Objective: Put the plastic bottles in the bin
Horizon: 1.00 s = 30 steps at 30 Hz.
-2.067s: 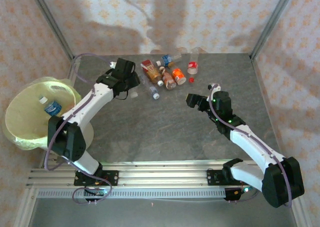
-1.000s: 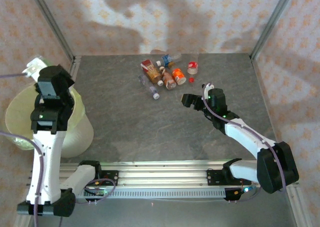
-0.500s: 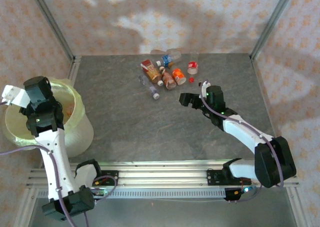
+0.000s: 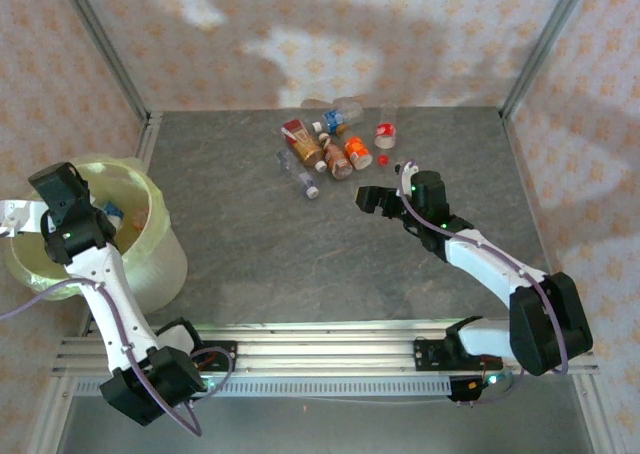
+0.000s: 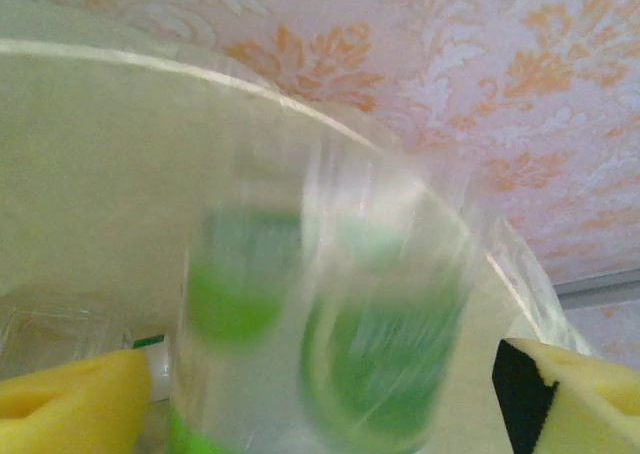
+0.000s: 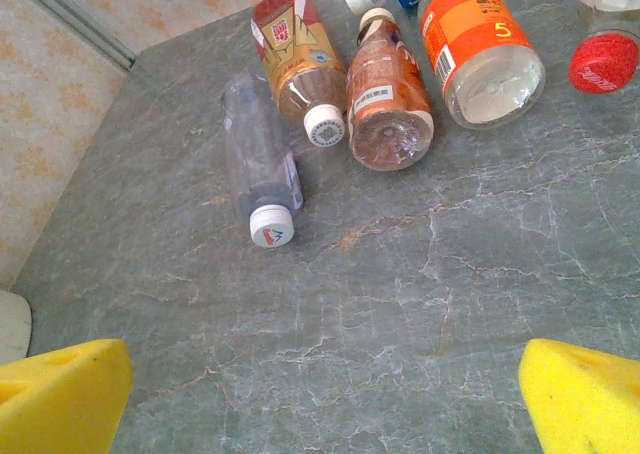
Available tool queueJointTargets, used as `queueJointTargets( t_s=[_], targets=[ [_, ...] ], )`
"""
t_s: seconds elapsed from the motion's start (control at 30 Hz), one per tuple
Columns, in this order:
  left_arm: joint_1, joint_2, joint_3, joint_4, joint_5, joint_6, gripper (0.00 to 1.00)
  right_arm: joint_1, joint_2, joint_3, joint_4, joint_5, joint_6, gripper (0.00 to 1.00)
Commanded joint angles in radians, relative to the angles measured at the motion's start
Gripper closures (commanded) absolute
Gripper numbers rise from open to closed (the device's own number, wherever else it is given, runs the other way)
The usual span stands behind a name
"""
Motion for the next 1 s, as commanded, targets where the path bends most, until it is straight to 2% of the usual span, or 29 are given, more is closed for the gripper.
queueJointTargets(
  t_s=[0.0, 0.2, 0.5, 0.6, 0.7, 0.8, 0.97],
  targets=[
    [0.006, -0.005, 0.037, -0.007, 0.040, -0.077, 0.06, 0.007, -0.003, 0.015, 0.014, -0.007, 0.002, 0.01],
    [0.006, -0.020, 0.084, -0.025, 0.094, -0.054, 0.04, 0.007, -0.012, 0.000, 0.018, 0.008, 0.010, 0.01],
    [0.002, 0.009, 0.128, 0.012, 0.324, 0.028, 0.01, 0.006, -0.019, -0.003, 0.026, 0.031, 0.041, 0.01],
    [-0.037, 0.032, 0.128, 0.036, 0.381, 0.031, 0.00, 0.006, -0.013, -0.003, 0.027, 0.031, 0.047, 0.01],
    [-0.107, 0.073, 0.160, 0.045, 0.399, 0.070, 0.00, 0.007, -0.010, -0.004, 0.032, 0.029, 0.056, 0.01],
    [-0.161, 0.128, 0.210, -0.011, 0.357, 0.101, 0.00, 0.007, -0.007, 0.000, 0.032, 0.027, 0.055, 0.01],
    [-0.169, 0.123, 0.113, -0.002, 0.304, 0.071, 0.00, 0.007, -0.014, -0.003, 0.028, 0.030, 0.058, 0.01]
  ],
)
